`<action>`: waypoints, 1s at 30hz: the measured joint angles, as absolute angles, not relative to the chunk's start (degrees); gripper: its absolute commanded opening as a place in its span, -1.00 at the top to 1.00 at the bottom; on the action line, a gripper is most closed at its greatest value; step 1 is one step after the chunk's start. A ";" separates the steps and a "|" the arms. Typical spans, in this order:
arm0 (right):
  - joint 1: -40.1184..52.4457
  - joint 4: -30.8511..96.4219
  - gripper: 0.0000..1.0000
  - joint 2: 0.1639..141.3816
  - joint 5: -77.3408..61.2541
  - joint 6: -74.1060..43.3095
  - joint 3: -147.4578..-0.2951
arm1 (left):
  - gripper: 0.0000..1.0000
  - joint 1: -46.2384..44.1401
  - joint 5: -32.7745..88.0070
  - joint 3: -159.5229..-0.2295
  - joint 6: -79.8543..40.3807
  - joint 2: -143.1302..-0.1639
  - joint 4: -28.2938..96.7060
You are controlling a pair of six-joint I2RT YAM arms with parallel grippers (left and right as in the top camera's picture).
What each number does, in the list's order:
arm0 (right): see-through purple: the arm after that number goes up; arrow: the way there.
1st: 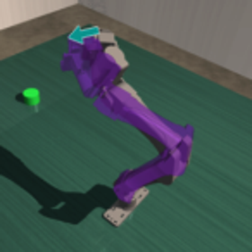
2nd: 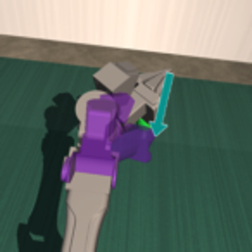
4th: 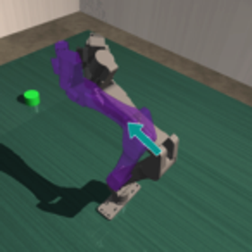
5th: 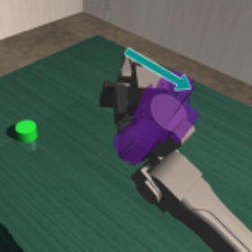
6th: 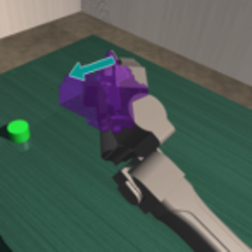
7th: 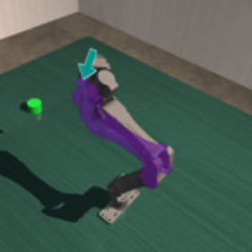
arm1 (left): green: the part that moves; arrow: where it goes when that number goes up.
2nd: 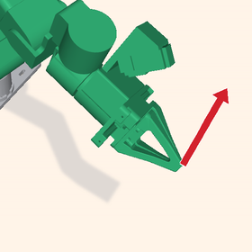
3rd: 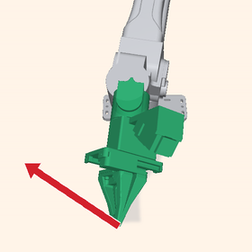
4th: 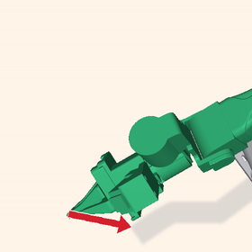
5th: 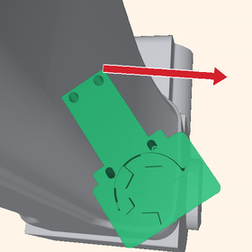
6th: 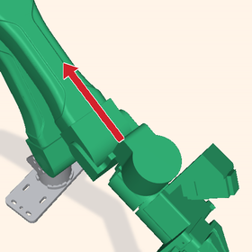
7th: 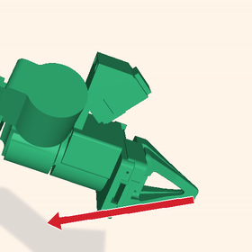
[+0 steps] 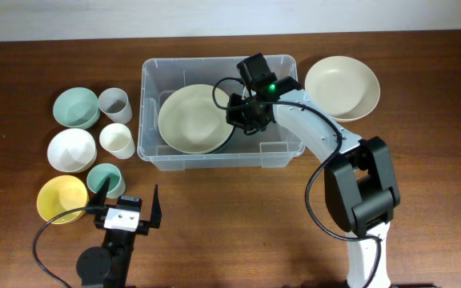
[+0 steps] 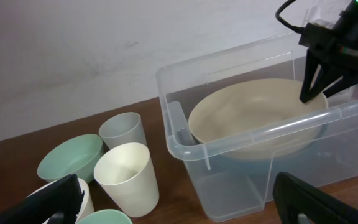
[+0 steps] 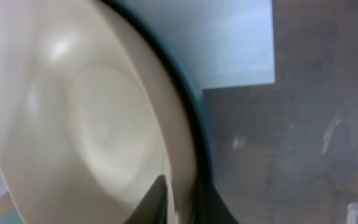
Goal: Pack container
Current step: 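Lower the cream bowl onto the blue bowl and release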
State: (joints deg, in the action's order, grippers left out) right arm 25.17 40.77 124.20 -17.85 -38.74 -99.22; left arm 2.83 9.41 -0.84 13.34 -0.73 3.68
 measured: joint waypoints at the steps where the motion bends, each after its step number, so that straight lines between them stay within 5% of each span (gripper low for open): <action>1: 25.17 40.62 0.92 124.20 -17.82 -38.68 -99.22 | -0.99 2.83 9.41 -0.84 13.34 -0.73 3.68; 13: 23.83 39.27 0.89 124.20 -21.71 -38.57 -99.22 | -0.99 2.83 9.41 -0.84 13.34 -0.73 3.68; 22: 23.44 39.44 0.42 124.20 -22.61 -38.39 -99.22 | -0.99 2.83 9.41 -0.82 13.34 -0.73 3.68; 30: 23.44 40.23 0.36 124.20 -23.09 -38.48 -99.22 | -0.99 2.83 9.41 -0.84 13.34 -0.73 3.68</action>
State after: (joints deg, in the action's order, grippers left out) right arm 23.44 40.23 124.20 -23.09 -38.48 -99.22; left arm 2.83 9.41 -0.84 13.34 -0.73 3.68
